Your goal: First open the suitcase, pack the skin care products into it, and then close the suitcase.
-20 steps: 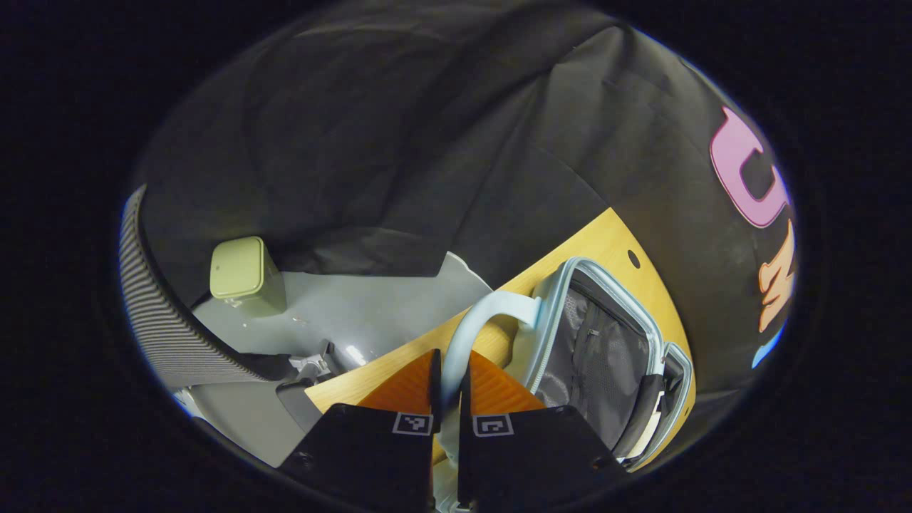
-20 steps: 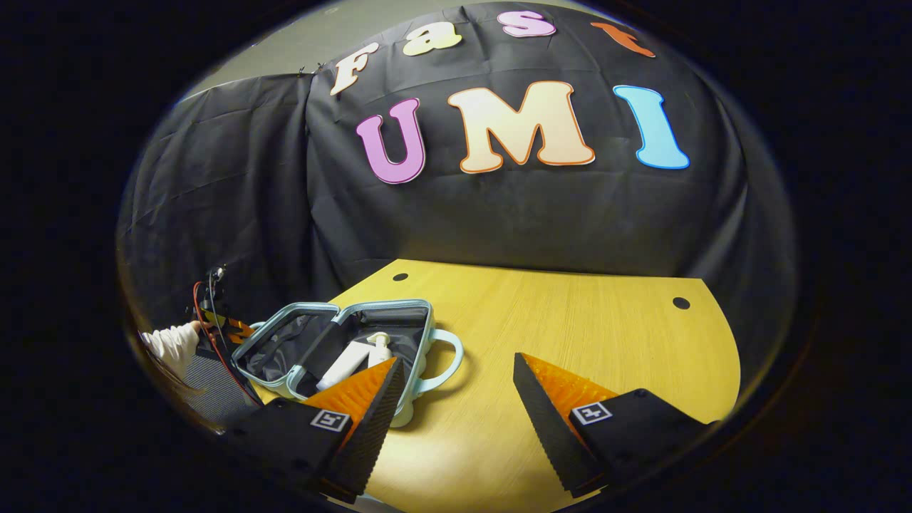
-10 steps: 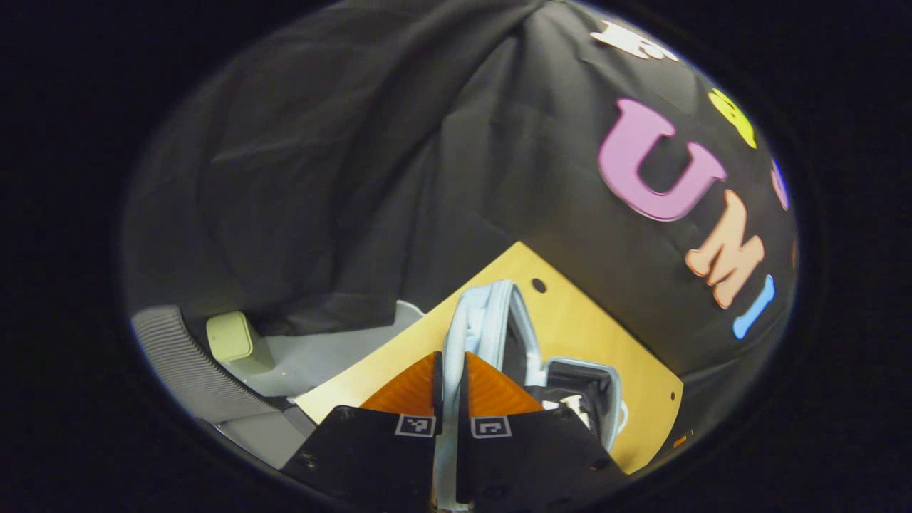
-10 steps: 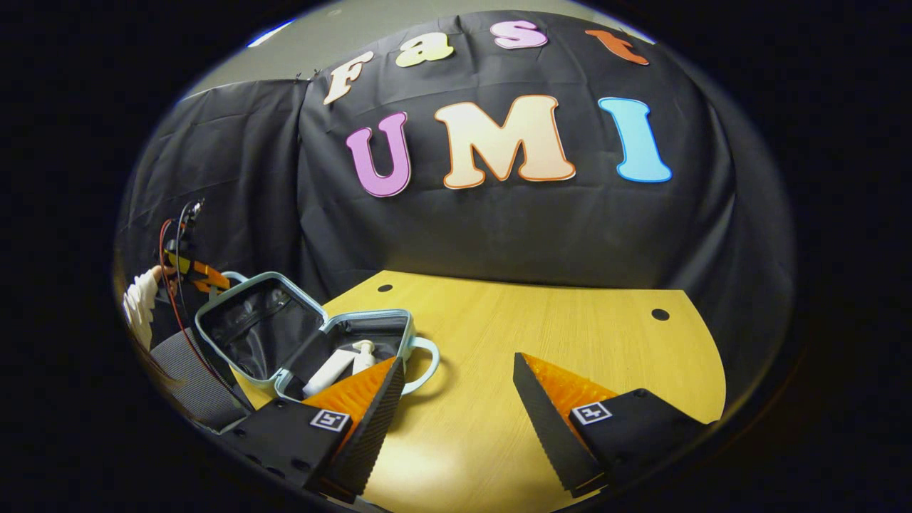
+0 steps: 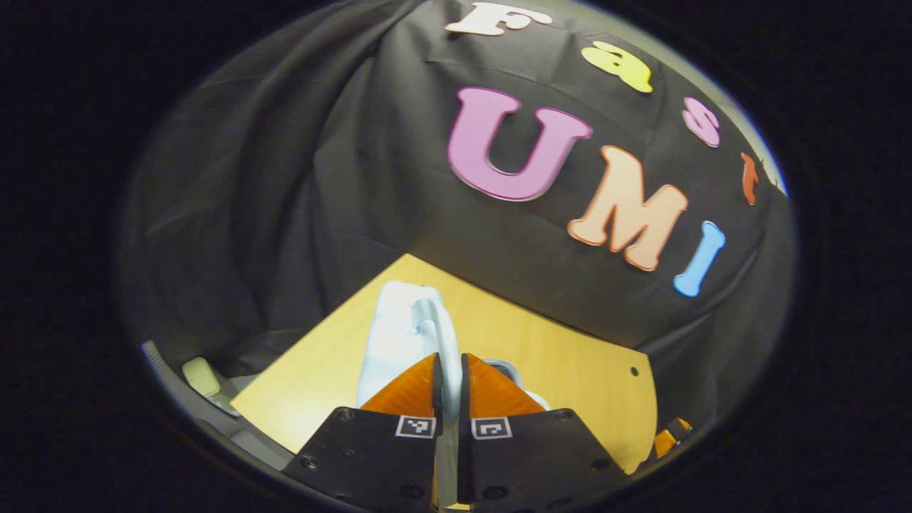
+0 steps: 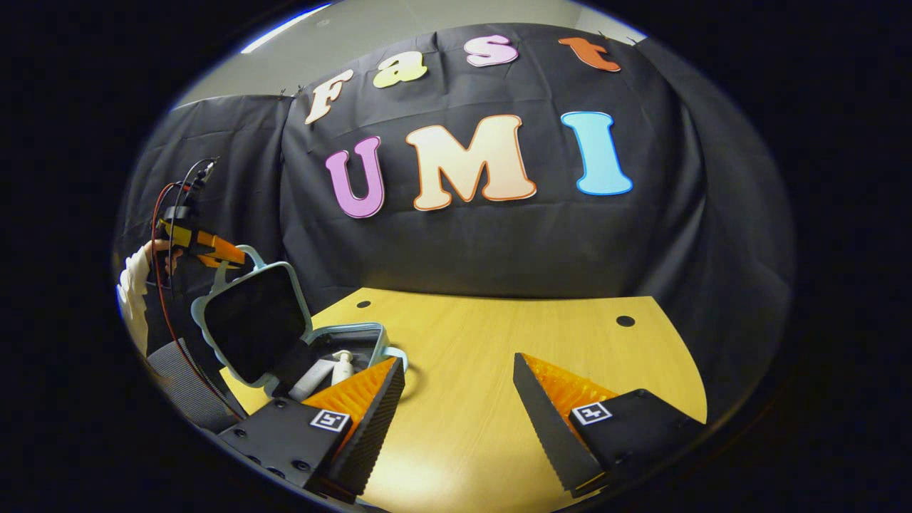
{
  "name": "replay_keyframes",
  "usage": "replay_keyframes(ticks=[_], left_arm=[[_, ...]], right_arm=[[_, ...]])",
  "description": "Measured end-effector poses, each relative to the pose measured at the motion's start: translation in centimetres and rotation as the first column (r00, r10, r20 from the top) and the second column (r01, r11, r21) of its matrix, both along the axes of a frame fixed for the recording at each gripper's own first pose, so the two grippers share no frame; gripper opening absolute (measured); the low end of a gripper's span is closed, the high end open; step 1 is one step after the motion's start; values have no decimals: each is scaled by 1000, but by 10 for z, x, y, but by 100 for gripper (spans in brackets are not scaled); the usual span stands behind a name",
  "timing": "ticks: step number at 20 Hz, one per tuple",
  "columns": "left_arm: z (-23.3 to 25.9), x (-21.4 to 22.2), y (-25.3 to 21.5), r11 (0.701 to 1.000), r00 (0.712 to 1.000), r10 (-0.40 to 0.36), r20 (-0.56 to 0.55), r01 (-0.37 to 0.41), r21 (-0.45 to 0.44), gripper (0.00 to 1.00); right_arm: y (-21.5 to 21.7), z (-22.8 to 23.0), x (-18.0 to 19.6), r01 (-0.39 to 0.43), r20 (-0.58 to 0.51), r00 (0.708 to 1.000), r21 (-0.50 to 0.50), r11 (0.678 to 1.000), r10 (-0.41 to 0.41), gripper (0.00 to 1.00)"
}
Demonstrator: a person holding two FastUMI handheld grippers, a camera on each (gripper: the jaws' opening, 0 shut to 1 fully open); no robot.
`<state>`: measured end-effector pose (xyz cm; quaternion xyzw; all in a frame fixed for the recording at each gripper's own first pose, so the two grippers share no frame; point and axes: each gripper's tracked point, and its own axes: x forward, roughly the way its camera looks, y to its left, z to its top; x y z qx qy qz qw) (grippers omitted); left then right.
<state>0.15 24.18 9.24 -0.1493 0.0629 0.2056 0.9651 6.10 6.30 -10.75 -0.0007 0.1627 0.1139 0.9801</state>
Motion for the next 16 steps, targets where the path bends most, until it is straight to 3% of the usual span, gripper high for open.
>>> replay_keyframes(ticks=[4, 8, 14, 16], left_arm=[[-25, 69, -70, 988, 990, -143, -13, 142, -58, 4], [-69, 133, -106, 977, 980, -198, -36, 194, -93, 4], [-166, 188, -131, 975, 958, -208, -198, 188, -115, 5], [-192, 197, -131, 984, 944, -180, -275, 170, -61, 5]], right_arm=[[-34, 3, -2, 36, 16, 999, -33, 999, -36, 97], [-66, 1, -12, 86, 7, 996, -13, 996, -86, 97], [-104, 0, -28, 151, 2, 989, -25, 988, -151, 97], [-113, 1, -33, 161, -1, 987, -26, 987, -162, 97]])
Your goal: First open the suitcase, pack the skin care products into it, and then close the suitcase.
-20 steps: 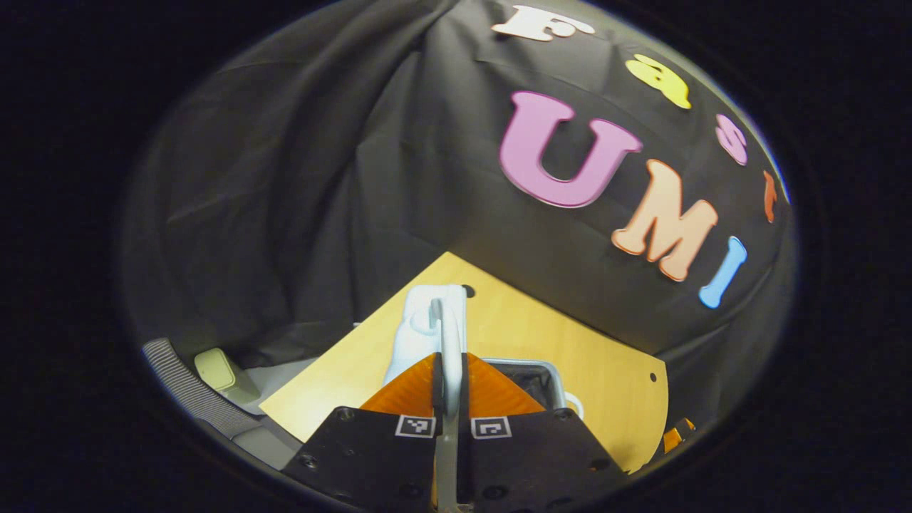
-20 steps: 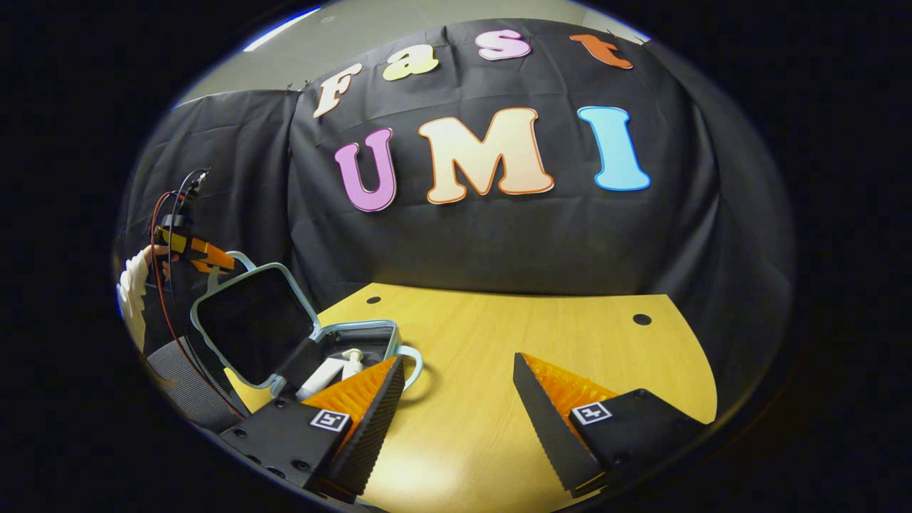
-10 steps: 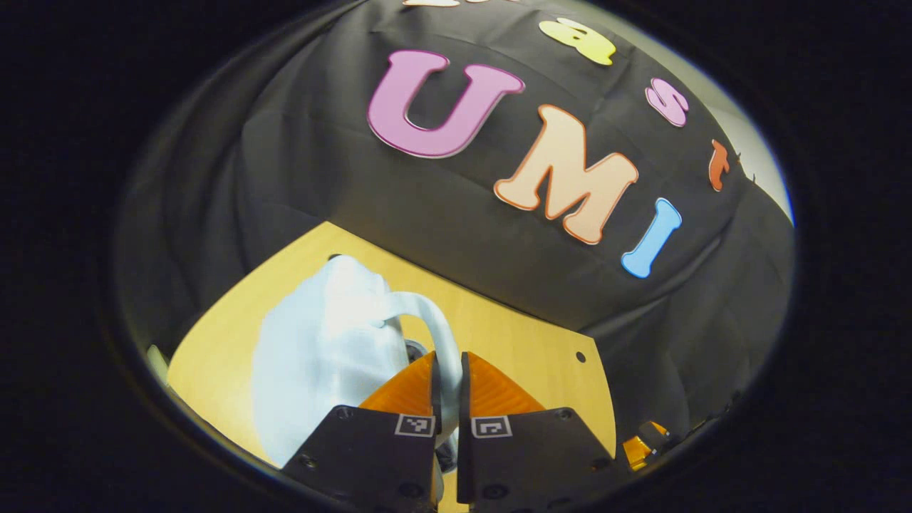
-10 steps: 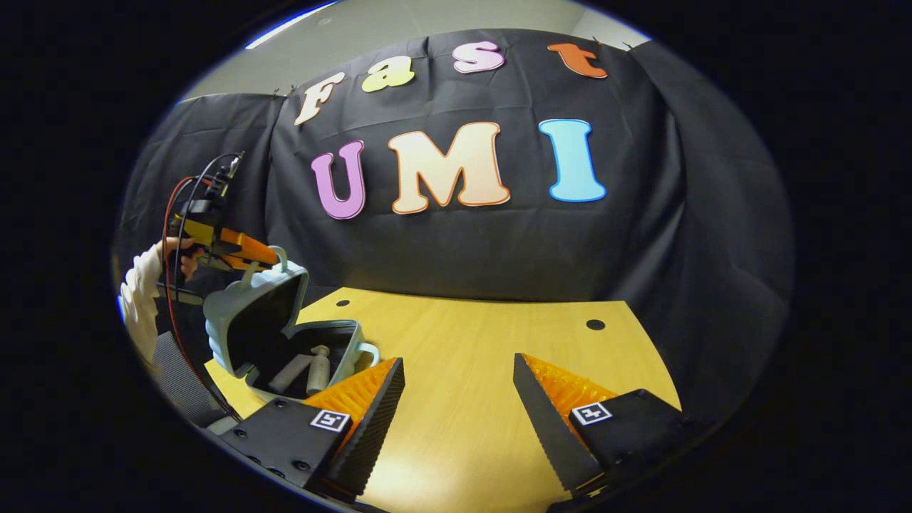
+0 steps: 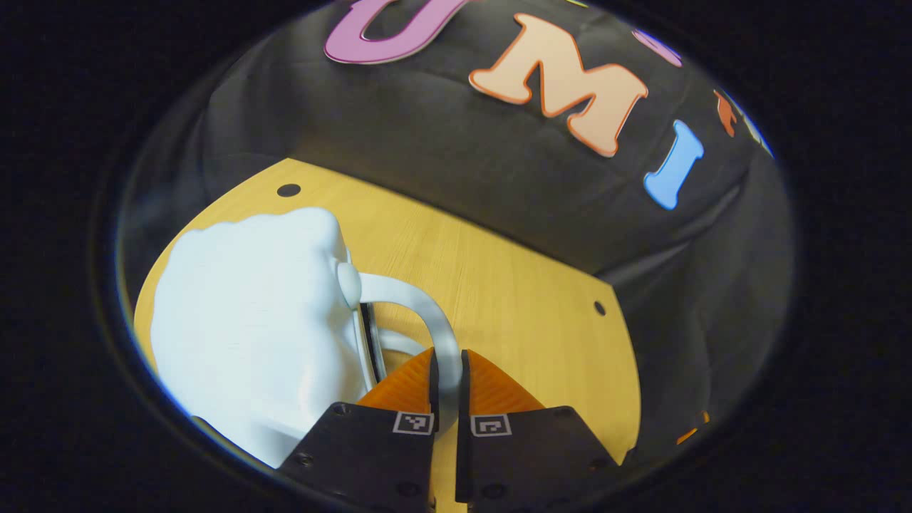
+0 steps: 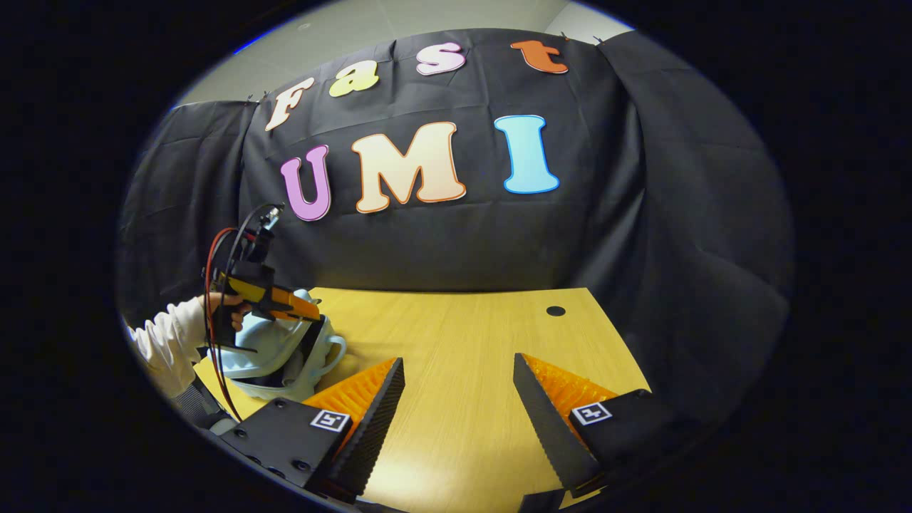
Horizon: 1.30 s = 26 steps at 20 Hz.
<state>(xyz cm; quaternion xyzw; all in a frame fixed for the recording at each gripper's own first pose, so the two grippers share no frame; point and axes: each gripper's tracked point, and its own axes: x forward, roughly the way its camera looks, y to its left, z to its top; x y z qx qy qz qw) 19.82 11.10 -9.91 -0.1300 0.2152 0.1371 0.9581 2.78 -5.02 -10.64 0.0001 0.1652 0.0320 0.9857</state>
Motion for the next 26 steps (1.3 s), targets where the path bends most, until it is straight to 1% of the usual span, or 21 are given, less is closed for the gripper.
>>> replay_keyframes(ticks=[2, 4, 5, 6, 8, 9, 10, 12, 13, 15, 18, 19, 22, 23, 24, 26], left_arm=[[-16, 4, 3, 998, 999, 7, -46, -4, 69, 5], [-25, 5, 2, 994, 997, 16, -80, -7, 114, 6], [-26, 3, 3, 991, 996, 26, -88, -15, 132, 15], [-26, -1, 7, 988, 995, 40, -95, -25, 149, 12], [-15, -10, 13, 984, 995, 65, -72, -52, 172, 26], [-7, -14, 11, 985, 997, 63, -46, -54, 163, 39], [0, -20, 2, 988, 998, 53, -24, -49, 147, 41], [12, -36, -6, 987, 999, 52, 7, -52, 155, 77], [19, -48, -11, 983, 998, 52, 28, -56, 175, 92], [34, -72, -13, 975, 995, 68, 68, -81, 206, 96], [53, -105, -34, 971, 987, 70, 144, -101, 216, 96], [59, -113, -45, 972, 983, 54, 175, -92, 218, 96], [58, -135, -76, 967, 979, -11, 204, -42, 252, 96], [54, -141, -83, 965, 979, -30, 202, -24, 260, 93], [51, -145, -88, 965, 977, -44, 207, -12, 261, 96], [51, -157, -105, 968, 976, -75, 206, 21, 252, 96]], right_arm=[[-8, 1, -1, 12, 0, 1000, 0, 1000, -12, 97], [-10, 5, -1, 18, 4, 1000, 7, 1000, -18, 97], [-10, 7, 0, 17, 6, 1000, 10, 1000, -17, 97], [-10, 9, 1, 15, 9, 1000, 10, 1000, -15, 97], [-5, 13, 5, 7, 20, 1000, 10, 1000, -7, 97], [-2, 16, 7, 1, 27, 1000, 12, 1000, -2, 97], [2, 18, 8, -6, 32, 999, 17, 1000, 6, 97], [12, 25, 11, -25, 49, 999, 25, 999, 23, 97], [18, 30, 14, -34, 63, 998, 27, 999, 33, 97], [30, 40, 18, -50, 87, 995, 32, 998, 47, 97], [49, 51, 21, -71, 118, 991, 55, 996, 65, 97], [55, 56, 21, -78, 127, 989, 66, 995, 69, 97], [72, 61, 18, -92, 144, 986, 85, 992, 79, 98], [76, 62, 16, -95, 146, 986, 84, 992, 82, 98], [81, 63, 14, -99, 148, 985, 84, 992, 86, 98], [88, 66, 13, -92, 154, 985, 84, 992, 79, 98]])
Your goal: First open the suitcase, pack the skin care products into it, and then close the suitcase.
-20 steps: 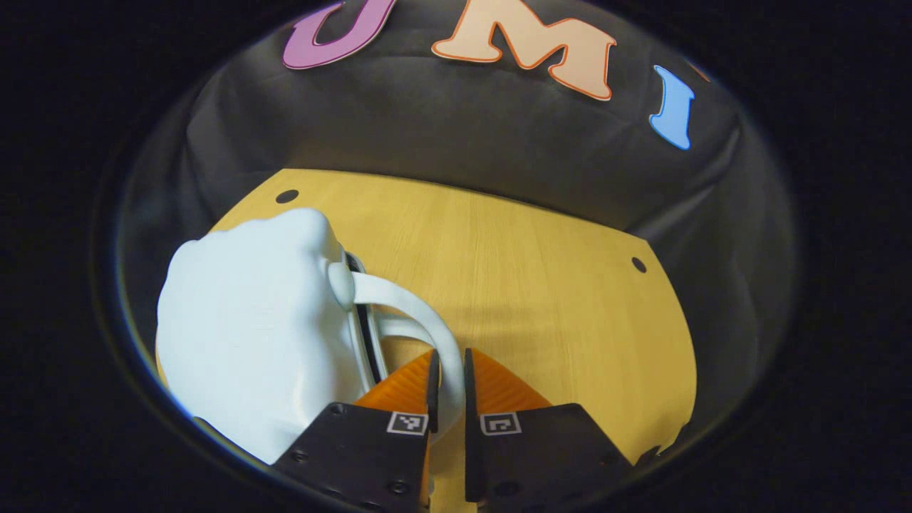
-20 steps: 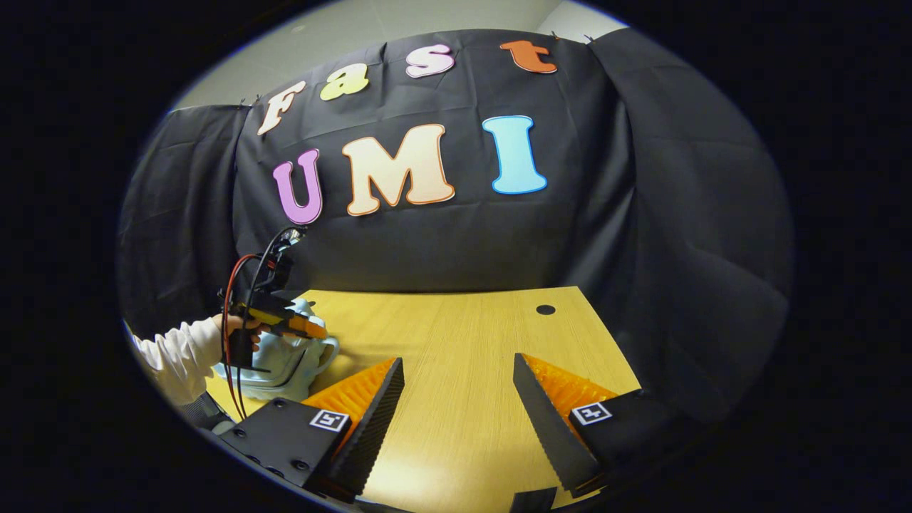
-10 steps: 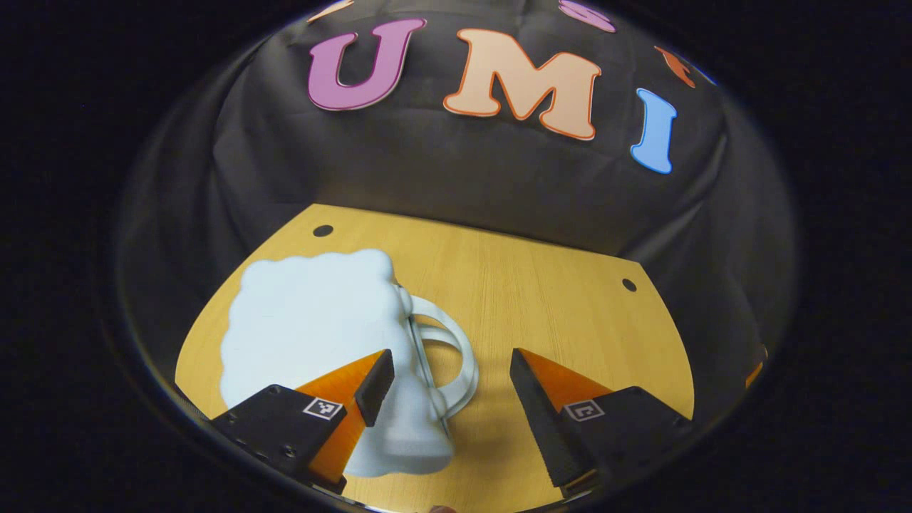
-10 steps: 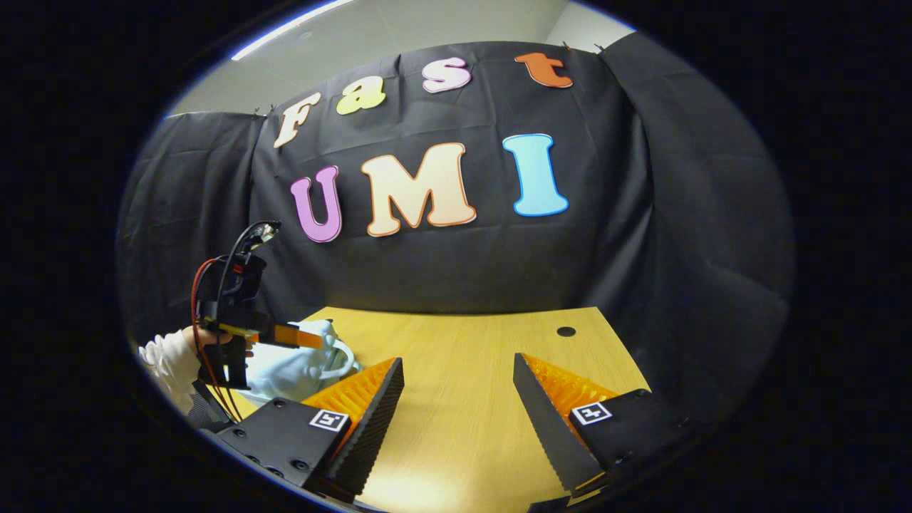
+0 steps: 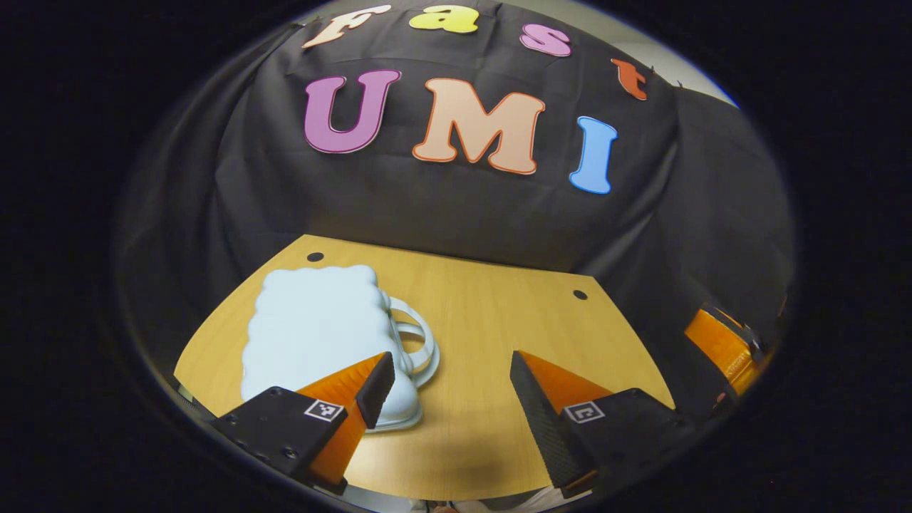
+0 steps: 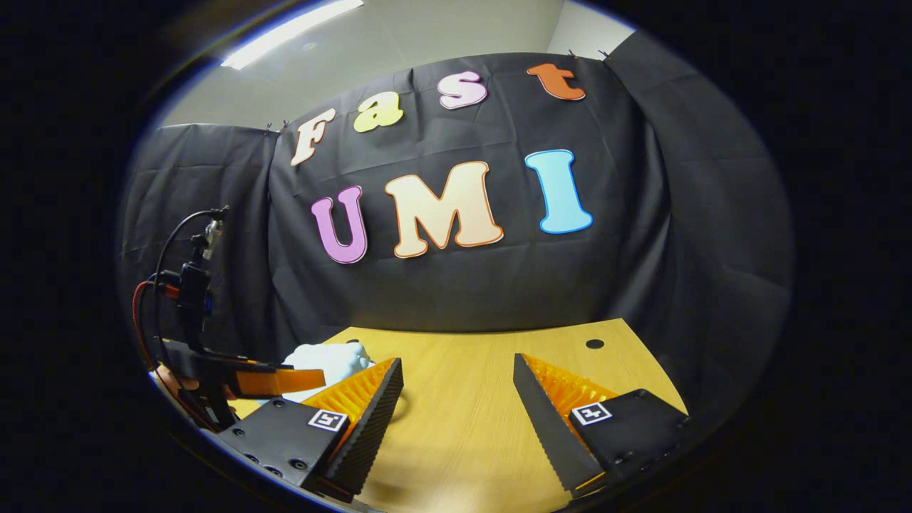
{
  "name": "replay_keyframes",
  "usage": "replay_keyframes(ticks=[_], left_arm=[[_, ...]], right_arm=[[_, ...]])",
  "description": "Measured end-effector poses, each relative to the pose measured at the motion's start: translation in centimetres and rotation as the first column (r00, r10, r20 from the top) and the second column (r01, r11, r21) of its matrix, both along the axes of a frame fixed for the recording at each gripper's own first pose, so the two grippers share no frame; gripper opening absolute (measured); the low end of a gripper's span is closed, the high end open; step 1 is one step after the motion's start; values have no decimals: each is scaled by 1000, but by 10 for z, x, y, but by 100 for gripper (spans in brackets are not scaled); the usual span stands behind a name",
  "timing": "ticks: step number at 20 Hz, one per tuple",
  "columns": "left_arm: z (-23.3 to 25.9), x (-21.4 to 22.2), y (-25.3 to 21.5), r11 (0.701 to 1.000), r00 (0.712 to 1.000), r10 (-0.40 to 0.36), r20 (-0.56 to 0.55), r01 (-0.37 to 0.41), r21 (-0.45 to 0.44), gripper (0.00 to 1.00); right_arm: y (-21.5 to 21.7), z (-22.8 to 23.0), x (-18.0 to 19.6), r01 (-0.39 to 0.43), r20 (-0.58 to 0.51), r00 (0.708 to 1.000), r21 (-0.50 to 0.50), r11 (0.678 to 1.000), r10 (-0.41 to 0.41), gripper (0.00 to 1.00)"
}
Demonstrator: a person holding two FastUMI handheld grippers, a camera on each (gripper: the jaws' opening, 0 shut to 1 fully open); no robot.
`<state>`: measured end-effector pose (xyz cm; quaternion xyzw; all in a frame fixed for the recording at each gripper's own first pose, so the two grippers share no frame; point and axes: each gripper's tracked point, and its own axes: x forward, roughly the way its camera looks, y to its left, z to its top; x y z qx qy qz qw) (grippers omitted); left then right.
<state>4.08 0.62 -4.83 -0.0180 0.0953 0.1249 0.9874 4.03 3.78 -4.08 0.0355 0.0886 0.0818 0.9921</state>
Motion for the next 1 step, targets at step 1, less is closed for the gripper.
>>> replay_keyframes(ticks=[1], left_arm=[[-2, -6, -5, 1000, 1000, -14, 1, 14, -1, 94]], right_arm=[[2, 2, -1, 7, 5, 1000, 2, 1000, -7, 98]])
